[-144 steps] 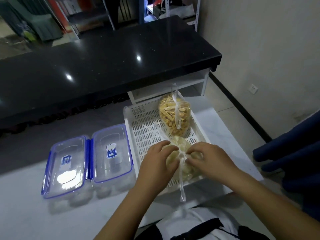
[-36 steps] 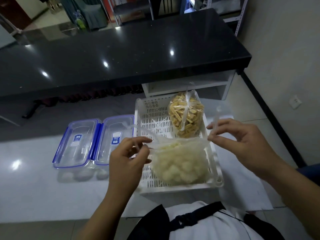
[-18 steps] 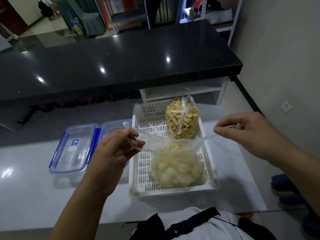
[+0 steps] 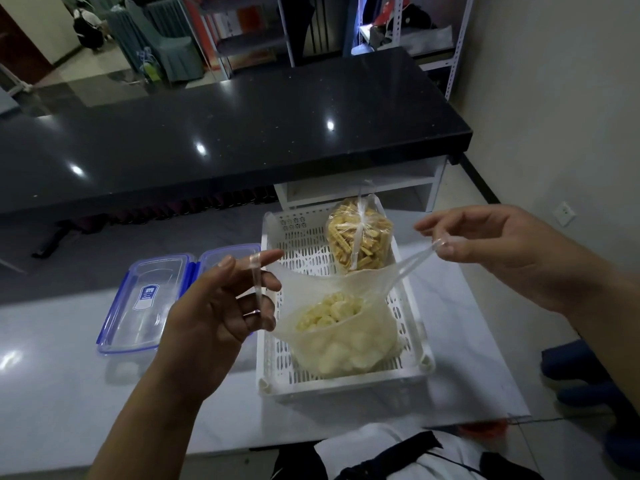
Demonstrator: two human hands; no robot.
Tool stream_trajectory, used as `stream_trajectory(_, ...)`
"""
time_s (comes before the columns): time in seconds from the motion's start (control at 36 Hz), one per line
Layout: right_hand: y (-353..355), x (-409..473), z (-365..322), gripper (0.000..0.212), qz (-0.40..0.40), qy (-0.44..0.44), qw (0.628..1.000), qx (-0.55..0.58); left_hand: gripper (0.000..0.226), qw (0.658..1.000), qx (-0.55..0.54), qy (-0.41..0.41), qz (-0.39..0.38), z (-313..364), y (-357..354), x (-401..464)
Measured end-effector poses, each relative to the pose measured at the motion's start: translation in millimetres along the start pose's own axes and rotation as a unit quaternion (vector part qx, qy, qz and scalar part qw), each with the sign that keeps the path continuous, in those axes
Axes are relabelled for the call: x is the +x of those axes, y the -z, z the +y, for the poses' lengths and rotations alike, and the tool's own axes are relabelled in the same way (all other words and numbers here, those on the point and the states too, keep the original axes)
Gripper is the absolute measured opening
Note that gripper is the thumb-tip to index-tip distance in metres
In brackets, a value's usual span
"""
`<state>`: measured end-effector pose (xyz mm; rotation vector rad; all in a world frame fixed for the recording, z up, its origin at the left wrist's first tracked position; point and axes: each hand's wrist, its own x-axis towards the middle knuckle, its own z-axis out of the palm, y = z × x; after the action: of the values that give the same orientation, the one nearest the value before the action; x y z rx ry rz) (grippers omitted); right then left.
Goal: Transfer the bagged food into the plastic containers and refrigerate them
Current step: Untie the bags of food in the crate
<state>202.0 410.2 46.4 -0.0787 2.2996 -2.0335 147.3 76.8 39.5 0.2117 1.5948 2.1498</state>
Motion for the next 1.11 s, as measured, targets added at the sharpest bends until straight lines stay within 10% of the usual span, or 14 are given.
stream_trajectory(0.14, -7.1, 4.7, -4.3, 0.005, 0.085, 0.093, 0.965, -0.229, 0.054, 1.0, 0.006, 0.007, -0.019, 0.1, 4.1, -1.0)
stream_trajectory(0.31, -30.0, 24.9, 24.5, 0.007, 0.333, 0.328, 0.78, -0.415, 0.058, 0.998, 0.021, -0.006, -0.056, 0.1, 2.5, -1.9)
stream_trajectory(0.44, -52.7, 36.4, 38.0, 0.005, 0.408, 0.272, 0.84, -0.23, 0.072, 0.998, 0.02, -0.03, -0.057, 1.8, -0.7, -3.1)
stream_trajectory(0.75, -38.1, 11.8, 2.0, 0.038, 0.178, 0.035, 0.968, 0.172, 0.045, 0.995, 0.026, -0.068, -0.066, 4.2, 0.9, -10.3)
stream_trajectory(0.94, -17.2, -7.0, 0.9, 0.06, -0.108, 0.014, 0.905, 0.412, 0.062, 0.994, 0.042, -0.069, -0.073, 12.1, -2.7, -8.7)
stream_trajectory(1.11, -36.0, -28.5, 33.7, 0.065, -0.118, -0.067, 0.844, 0.519, 0.078, 0.998, 0.033, 0.016, -0.05, -1.5, -5.2, -12.6)
